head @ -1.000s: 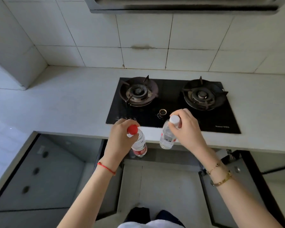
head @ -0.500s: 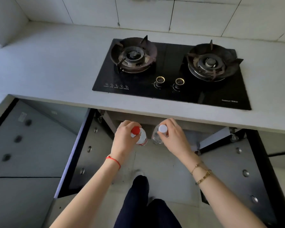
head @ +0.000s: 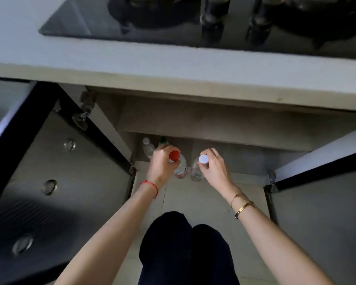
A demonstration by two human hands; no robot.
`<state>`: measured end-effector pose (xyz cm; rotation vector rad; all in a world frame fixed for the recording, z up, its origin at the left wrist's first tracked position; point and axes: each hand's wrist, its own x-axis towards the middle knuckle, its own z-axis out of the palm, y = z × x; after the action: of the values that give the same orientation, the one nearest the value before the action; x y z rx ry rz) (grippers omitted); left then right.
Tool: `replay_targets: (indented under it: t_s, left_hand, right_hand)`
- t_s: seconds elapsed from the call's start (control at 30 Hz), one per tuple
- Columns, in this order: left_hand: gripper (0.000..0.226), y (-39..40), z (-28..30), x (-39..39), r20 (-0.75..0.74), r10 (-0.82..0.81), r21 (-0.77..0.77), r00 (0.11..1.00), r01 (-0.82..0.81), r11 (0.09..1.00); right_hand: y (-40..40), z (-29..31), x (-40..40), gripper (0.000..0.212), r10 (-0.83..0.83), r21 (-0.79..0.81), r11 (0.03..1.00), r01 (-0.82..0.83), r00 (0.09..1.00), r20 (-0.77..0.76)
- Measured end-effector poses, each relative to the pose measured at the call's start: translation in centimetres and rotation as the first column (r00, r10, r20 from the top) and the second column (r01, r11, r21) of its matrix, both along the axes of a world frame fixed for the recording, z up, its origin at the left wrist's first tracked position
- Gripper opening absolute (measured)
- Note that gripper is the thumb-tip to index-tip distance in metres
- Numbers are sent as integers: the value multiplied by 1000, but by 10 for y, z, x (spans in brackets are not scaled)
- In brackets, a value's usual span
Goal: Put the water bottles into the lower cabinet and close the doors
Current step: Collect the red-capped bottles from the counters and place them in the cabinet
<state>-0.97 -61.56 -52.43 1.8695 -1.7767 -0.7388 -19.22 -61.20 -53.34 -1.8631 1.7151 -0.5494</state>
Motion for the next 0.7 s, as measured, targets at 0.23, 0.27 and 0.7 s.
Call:
replay_targets:
  t_s: [0.23,0.27,0.7]
  left_hand:
    - [31,-53,-114,-3,25,-35,-16,999,35,999]
    - [31,-59,-123,-5,30,-37,-12,999,38,999]
    - [31,-108,-182,-19,81,-94,-15,992,96,995]
  right_hand:
    - [-52,-116,7,26,-38,-72,997,38,999,1]
    - [-58,-126,8,28,-42,-73,996,42,999,-6]
    - [-111,-192,2,27,-121,-70,990,120,993,-5]
